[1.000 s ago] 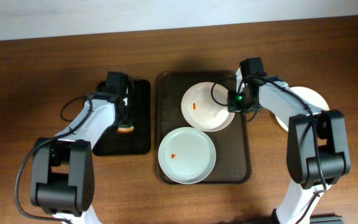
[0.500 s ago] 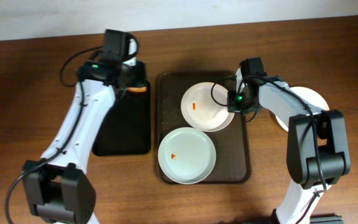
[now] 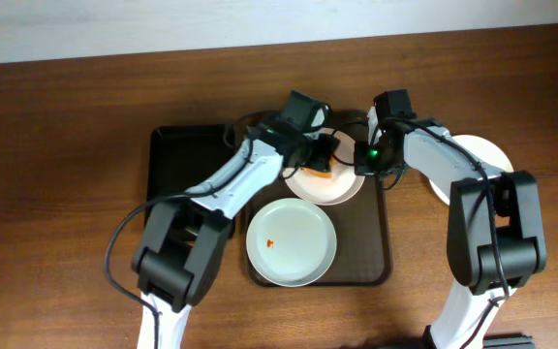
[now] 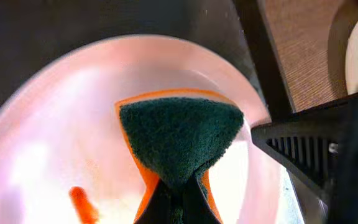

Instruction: Clean dirty plates on tray and stack at the side

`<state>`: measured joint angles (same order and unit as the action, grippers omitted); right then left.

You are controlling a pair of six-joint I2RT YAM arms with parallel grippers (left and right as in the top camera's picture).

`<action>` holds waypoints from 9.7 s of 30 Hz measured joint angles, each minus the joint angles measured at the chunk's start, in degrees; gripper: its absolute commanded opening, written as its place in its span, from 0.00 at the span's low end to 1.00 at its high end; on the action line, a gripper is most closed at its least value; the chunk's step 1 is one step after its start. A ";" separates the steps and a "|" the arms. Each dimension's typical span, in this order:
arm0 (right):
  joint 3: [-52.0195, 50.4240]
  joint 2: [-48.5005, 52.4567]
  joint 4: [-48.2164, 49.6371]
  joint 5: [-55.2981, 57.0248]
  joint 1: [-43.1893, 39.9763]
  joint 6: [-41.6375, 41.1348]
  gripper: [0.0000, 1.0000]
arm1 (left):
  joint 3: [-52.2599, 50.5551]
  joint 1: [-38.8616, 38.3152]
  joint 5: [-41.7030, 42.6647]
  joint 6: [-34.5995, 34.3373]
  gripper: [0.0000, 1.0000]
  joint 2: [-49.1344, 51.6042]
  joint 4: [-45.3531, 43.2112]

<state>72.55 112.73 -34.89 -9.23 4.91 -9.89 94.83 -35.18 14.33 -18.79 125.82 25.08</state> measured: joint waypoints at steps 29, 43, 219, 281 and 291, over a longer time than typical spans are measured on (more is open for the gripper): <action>0.28 0.00 -4.37 -3.56 0.11 -0.52 0.04 | 15.87 1.84 -41.94 10.12 0.00 3.30 24.57; 10.73 -1.16 -15.17 -2.23 0.11 2.75 0.04 | 2.14 27.28 -14.38 7.82 0.56 -8.59 36.35; -11.23 -8.15 -0.57 -0.33 5.99 -1.95 0.04 | -8.04 23.17 -13.16 2.27 0.00 -3.89 34.36; -11.21 -7.69 3.82 0.13 1.29 -10.91 0.04 | 6.97 15.69 -3.74 1.90 0.00 -7.72 25.51; -10.95 -7.67 3.23 0.13 1.29 -7.93 0.04 | 7.26 -0.04 1.79 -3.56 0.00 1.84 15.43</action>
<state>61.60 105.06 -31.66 -9.10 6.20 -17.82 102.08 -35.22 16.12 -22.35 127.66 40.51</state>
